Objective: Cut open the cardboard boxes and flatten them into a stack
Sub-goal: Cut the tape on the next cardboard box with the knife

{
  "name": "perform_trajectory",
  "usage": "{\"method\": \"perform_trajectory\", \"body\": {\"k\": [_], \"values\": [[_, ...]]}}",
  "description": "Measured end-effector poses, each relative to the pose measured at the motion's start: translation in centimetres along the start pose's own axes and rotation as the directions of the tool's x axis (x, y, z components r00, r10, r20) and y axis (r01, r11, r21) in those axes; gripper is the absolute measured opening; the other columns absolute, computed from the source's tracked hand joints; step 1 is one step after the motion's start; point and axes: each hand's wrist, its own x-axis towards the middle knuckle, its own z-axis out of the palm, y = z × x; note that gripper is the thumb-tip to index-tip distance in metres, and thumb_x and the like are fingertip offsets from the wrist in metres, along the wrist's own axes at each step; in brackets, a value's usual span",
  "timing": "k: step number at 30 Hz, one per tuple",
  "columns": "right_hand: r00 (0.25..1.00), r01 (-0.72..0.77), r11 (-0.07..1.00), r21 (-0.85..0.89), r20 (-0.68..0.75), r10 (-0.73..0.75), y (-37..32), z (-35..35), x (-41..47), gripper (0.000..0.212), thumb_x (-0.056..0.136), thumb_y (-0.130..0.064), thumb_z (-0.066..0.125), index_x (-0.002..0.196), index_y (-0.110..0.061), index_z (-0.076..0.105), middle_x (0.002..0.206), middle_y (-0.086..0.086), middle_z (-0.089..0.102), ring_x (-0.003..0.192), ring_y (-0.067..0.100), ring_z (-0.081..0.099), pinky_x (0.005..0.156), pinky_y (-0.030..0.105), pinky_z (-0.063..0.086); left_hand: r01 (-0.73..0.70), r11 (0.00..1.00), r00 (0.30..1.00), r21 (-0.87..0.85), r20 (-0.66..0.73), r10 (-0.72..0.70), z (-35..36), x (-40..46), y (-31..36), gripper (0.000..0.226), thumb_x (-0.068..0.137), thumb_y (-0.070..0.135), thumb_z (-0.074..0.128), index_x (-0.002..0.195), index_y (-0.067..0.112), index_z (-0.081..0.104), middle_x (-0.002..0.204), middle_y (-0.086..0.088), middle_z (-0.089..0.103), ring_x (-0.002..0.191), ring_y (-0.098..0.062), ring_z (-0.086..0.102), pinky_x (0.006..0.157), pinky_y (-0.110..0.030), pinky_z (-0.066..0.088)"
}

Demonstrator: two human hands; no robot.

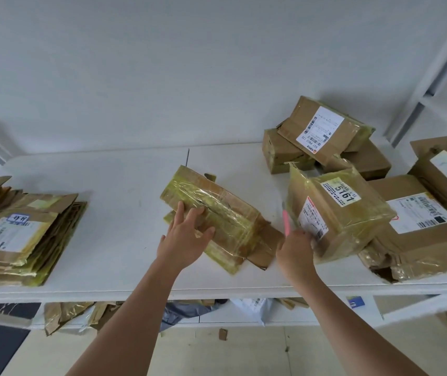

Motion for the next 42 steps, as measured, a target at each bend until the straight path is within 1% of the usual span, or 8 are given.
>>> {"method": "perform_trajectory", "body": {"k": [4,10,20,25,28,30,34,42], "values": [[0.960,0.236,0.970,0.052,-0.165,-0.225,-2.1,-0.4,-0.4,0.017,0.101,-0.007,0.045,0.110,0.005,0.050,0.103,0.018,0.047,0.068,0.016,0.043,0.059,0.019,0.035,0.021,0.999,1.000,-0.033,-0.007,-0.021,0.0,-0.3,0.5,0.056,0.095,0.047,0.056,0.145,0.041,0.032,0.165,-0.002,-0.004,0.147,-0.026,0.027,0.110,-0.052,0.035],[0.935,0.255,0.889,0.380,0.136,-0.326,-5.4,-1.1,-0.3,0.025,0.107,-0.025,0.034,0.089,-0.009,0.043,0.070,0.004,0.044,0.054,0.013,0.039,0.043,0.018,0.031,0.104,0.830,0.989,-0.548,-0.029,-0.144,-0.7,-1.4,2.4,0.048,0.093,0.033,0.065,0.137,0.039,0.046,0.133,0.003,0.052,0.099,-0.010,0.058,0.081,-0.025,0.050],[0.897,0.231,0.897,0.377,0.273,-0.346,-3.2,0.5,-3.3,0.021,0.106,-0.027,0.040,0.127,-0.030,0.040,0.072,0.002,0.060,0.055,0.009,0.059,0.060,0.030,0.057,0.169,0.942,0.975,-0.289,-0.090,-0.202,-1.8,-5.7,-1.6,0.034,0.085,0.039,0.074,0.111,0.040,0.051,0.115,0.009,0.060,0.093,-0.012,0.058,0.083,-0.037,0.051],[0.874,0.289,0.754,0.590,0.158,-0.459,-6.9,-0.3,-2.5,0.019,0.105,-0.030,0.043,0.118,-0.030,0.057,0.100,-0.020,0.068,0.104,0.003,0.066,0.096,0.045,0.053,0.176,0.926,0.977,-0.334,-0.051,-0.205,-1.2,-5.8,-2.2,0.068,0.087,0.041,0.072,0.144,0.045,0.036,0.128,0.009,0.060,0.112,-0.019,0.060,0.097,-0.043,0.051],[0.774,0.196,0.696,0.691,0.327,-0.542,-9.5,-0.6,-1.7,0.039,0.092,-0.065,0.047,0.121,-0.040,0.054,0.129,-0.031,0.055,0.130,-0.011,0.042,0.116,0.034,0.033,0.171,0.937,0.976,-0.305,-0.074,-0.202,-0.8,-5.8,-1.6,0.078,0.088,0.039,0.071,0.153,0.039,0.027,0.138,0.009,0.057,0.123,-0.016,0.057,0.103,-0.036,0.047],[0.696,0.250,0.634,0.732,0.319,-0.643,-11.1,-0.6,-1.6,0.037,0.099,-0.043,0.050,0.134,-0.030,0.046,0.138,-0.035,0.047,0.131,-0.016,0.037,0.108,0.017,0.034,0.166,0.930,0.975,-0.327,-0.088,-0.205,-0.1,-6.4,-0.9,0.079,0.088,0.037,0.071,0.154,0.035,0.027,0.137,0.007,0.057,0.122,-0.016,0.057,0.103,-0.037,0.048],[0.786,0.413,0.606,0.680,0.070,-0.615,-13.7,0.9,-1.5,0.027,0.102,-0.028,0.050,0.090,-0.004,0.054,0.094,0.010,0.076,0.082,-0.002,0.069,0.074,0.012,0.046,0.174,0.877,0.965,-0.449,-0.099,-0.242,0.9,-6.6,-1.1,0.080,0.084,0.035,0.076,0.152,0.036,0.033,0.123,0.010,0.063,0.107,-0.016,0.064,0.089,-0.043,0.057],[0.890,0.092,0.601,0.794,0.204,-0.407,-15.2,5.8,0.9,0.035,0.104,-0.036,0.045,0.091,-0.016,0.070,0.075,0.006,0.069,0.069,0.012,0.063,0.075,0.030,0.056,0.141,0.892,0.972,-0.429,-0.110,-0.207,0.7,-6.8,-0.7,0.067,0.096,0.030,0.062,0.154,0.035,0.028,0.087,0.021,0.054,0.075,0.000,0.055,0.072,-0.018,0.052]]}}
